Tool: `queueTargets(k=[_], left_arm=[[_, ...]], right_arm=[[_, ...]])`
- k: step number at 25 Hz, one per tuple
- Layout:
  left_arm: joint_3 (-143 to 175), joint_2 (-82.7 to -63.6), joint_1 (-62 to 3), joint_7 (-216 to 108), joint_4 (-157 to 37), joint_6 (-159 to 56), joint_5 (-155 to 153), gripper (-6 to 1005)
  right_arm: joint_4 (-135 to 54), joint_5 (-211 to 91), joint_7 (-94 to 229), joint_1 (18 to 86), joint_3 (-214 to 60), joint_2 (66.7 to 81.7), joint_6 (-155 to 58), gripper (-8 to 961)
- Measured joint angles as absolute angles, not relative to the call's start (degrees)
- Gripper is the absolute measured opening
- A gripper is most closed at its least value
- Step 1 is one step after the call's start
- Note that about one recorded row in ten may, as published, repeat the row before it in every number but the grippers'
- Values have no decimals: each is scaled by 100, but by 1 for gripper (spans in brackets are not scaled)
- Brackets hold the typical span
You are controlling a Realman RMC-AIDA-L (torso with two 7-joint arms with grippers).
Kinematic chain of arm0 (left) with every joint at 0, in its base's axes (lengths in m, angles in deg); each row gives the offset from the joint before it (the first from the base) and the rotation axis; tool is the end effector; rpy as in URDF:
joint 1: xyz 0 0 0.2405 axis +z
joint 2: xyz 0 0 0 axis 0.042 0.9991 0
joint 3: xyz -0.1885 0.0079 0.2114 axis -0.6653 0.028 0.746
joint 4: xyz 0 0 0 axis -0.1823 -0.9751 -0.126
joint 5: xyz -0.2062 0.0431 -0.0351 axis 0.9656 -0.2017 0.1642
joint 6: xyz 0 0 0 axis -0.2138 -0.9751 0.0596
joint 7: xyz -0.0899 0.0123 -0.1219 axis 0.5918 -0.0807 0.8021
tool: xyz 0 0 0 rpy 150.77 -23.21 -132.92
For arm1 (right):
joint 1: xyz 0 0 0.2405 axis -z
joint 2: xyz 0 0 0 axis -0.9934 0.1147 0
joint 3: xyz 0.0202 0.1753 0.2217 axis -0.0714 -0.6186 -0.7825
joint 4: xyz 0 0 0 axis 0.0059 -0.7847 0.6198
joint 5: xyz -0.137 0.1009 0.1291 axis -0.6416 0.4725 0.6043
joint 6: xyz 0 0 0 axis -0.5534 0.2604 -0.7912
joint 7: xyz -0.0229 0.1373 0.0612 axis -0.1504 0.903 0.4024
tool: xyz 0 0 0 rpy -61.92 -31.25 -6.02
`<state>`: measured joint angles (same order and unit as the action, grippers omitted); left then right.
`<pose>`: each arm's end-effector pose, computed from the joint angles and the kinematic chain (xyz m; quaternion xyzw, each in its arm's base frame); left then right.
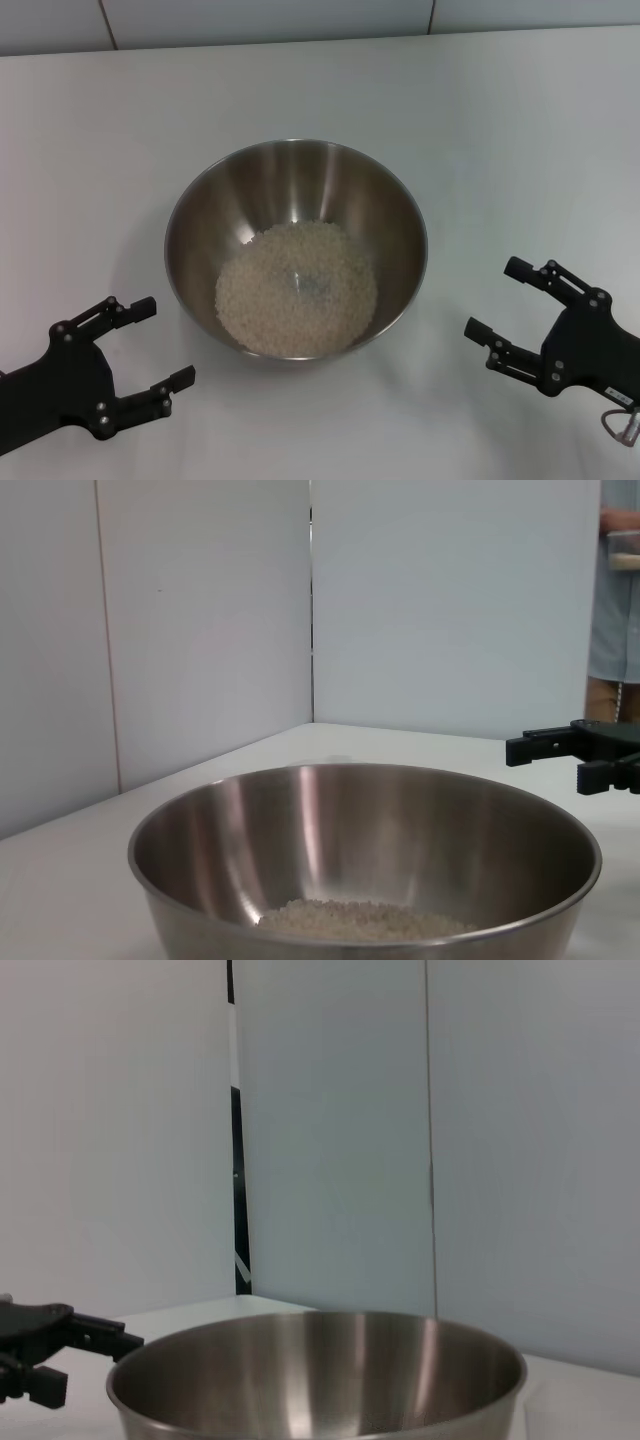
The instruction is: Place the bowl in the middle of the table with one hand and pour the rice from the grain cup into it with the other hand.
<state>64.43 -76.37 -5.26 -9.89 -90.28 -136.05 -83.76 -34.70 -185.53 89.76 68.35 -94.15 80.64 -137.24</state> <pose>-0.3558 0.2198 -0.0342 -0.9311 -0.1083 -0.2712 0.2187 0.3573 0.2099 -0.0567 -0.8746 0.1353 0.3383 0.3199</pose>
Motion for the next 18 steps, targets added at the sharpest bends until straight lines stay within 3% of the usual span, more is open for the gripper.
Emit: queueTargets(k=[18], left_arm=[[6443,-7637,-515,-989,-9028,-13620,-8376,859]], right_arm=[[-3520,-18565,8902,6701,-9363,8076,-13648,837]])
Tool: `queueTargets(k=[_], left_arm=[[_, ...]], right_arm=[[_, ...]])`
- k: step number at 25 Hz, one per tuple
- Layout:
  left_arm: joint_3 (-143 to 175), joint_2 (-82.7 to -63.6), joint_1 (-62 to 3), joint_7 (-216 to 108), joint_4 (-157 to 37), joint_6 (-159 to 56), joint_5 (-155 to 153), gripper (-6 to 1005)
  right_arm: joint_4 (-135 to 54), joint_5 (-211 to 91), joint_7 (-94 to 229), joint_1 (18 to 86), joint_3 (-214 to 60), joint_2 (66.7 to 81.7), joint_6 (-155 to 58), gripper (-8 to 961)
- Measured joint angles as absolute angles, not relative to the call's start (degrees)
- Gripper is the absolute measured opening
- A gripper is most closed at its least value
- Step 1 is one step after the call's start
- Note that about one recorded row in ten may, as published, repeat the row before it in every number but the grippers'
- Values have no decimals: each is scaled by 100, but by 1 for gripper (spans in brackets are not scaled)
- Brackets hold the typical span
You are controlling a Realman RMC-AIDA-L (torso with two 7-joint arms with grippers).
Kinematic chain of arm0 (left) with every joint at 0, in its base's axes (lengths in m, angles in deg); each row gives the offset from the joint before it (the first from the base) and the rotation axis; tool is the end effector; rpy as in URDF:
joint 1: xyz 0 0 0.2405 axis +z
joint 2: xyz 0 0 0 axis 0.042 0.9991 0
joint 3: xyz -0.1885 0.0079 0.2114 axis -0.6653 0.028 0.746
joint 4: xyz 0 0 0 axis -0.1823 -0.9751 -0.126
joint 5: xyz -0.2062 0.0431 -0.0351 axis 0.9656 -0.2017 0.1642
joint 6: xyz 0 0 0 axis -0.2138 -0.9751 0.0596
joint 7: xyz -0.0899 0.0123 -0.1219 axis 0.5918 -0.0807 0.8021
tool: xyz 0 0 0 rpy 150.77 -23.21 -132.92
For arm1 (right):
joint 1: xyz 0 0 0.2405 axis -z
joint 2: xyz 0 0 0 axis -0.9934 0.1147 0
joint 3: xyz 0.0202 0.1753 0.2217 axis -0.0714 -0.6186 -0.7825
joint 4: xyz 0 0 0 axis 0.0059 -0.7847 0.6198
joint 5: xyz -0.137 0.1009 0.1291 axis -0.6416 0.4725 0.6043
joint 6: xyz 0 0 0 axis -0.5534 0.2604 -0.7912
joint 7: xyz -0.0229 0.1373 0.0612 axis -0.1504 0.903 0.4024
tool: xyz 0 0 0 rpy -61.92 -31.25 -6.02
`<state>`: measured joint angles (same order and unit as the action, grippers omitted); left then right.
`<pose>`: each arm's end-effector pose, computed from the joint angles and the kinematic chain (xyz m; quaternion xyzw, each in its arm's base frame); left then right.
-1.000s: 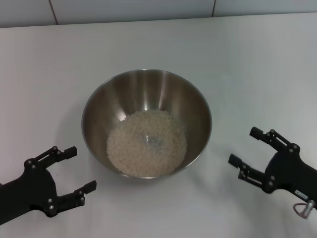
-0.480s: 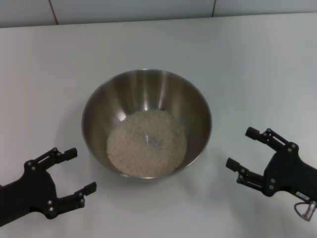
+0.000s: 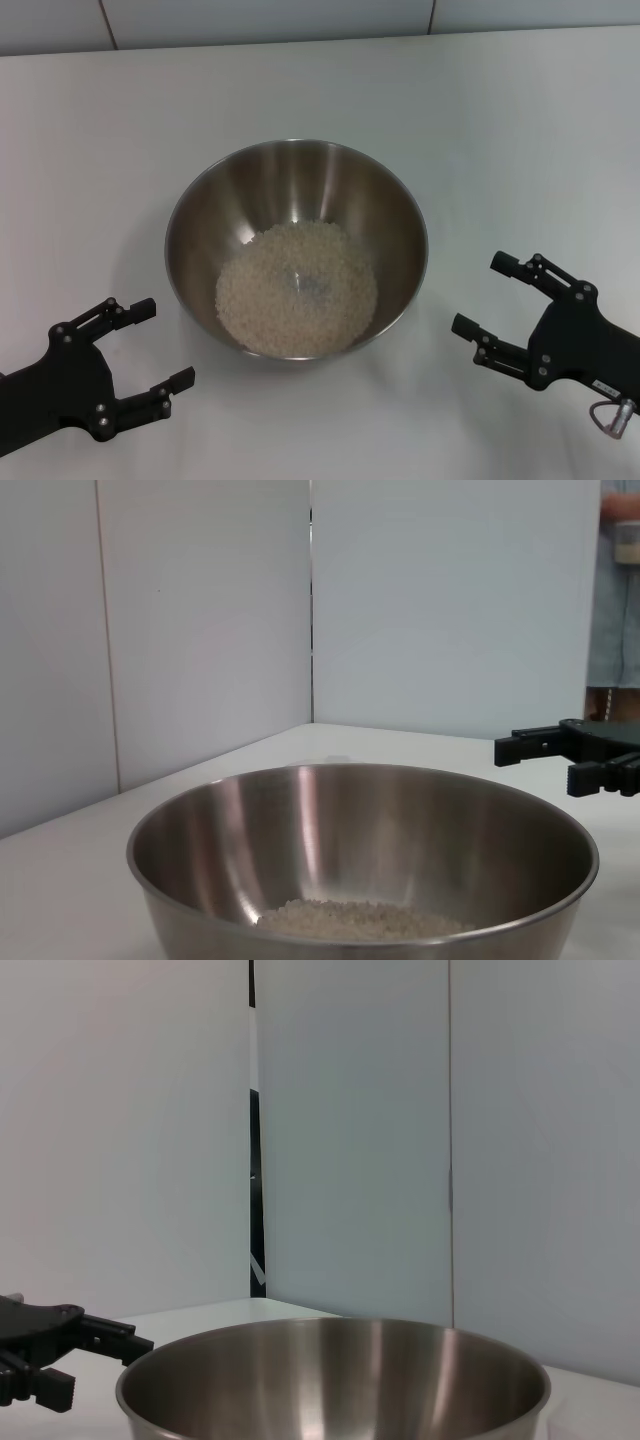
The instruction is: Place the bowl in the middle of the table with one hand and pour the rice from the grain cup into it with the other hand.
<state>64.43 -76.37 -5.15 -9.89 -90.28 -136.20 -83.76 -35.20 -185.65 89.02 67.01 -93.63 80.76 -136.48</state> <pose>-0.3559 0.2189 -0.0342 -0.9309 -0.1088 -0.2720 0.2182 0.3516 0.2176 -0.0607 -0.8791 0.1226 0.3380 0.3130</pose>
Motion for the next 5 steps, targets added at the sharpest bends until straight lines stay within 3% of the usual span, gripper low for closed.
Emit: queueTargets(k=[5], left_arm=[[6435,-7637,-515,-989,-9028,-13620,-8376,859]], right_arm=[[-3520,-18566,8900,6686,-9360,8084,-13595,837]])
